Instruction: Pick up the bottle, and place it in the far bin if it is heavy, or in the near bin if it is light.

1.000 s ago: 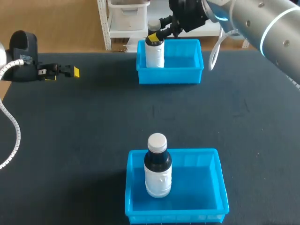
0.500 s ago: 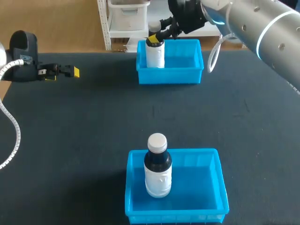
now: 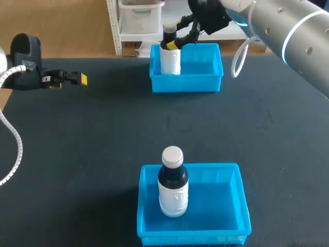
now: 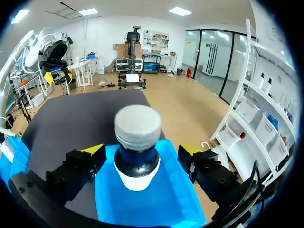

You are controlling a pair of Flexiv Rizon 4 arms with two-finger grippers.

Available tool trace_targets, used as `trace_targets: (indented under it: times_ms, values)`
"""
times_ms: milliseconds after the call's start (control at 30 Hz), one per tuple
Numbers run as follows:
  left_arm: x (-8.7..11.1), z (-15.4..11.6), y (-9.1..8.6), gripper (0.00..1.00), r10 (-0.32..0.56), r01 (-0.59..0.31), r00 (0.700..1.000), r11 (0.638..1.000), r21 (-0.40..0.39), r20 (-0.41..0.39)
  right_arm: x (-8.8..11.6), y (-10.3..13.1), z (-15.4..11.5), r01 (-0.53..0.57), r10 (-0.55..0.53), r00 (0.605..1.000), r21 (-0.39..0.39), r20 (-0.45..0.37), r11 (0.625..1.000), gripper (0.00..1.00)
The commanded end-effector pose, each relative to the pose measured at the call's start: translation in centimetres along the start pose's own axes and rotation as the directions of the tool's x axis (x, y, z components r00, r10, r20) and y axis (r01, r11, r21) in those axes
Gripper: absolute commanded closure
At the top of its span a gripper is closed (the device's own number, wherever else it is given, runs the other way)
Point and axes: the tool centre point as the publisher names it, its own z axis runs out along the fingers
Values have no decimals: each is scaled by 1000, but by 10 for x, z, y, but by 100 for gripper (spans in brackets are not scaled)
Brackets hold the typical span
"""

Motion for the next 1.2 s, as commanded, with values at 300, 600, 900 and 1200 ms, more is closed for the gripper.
trace_targets:
  times_ms: [300, 600, 900, 1200]
  values:
    - [0, 0, 0, 0, 0, 0, 1000, 1000, 0, 0, 38, -17, -80, -52, 45, 999, -333, -30, 942, 0]
    - [0, 0, 0, 0, 0, 0, 1000, 1000, 0, 0, 53, -4, -139, -53, 50, 999, -246, -18, 968, 0]
    - [0, 0, 0, 0, 0, 0, 1000, 1000, 0, 0, 64, 35, -170, -76, 74, 997, -192, -23, 978, 0]
    - [0, 0, 0, 0, 0, 0, 1000, 1000, 0, 0, 70, 84, -184, -81, 77, 997, -166, -29, 983, 0]
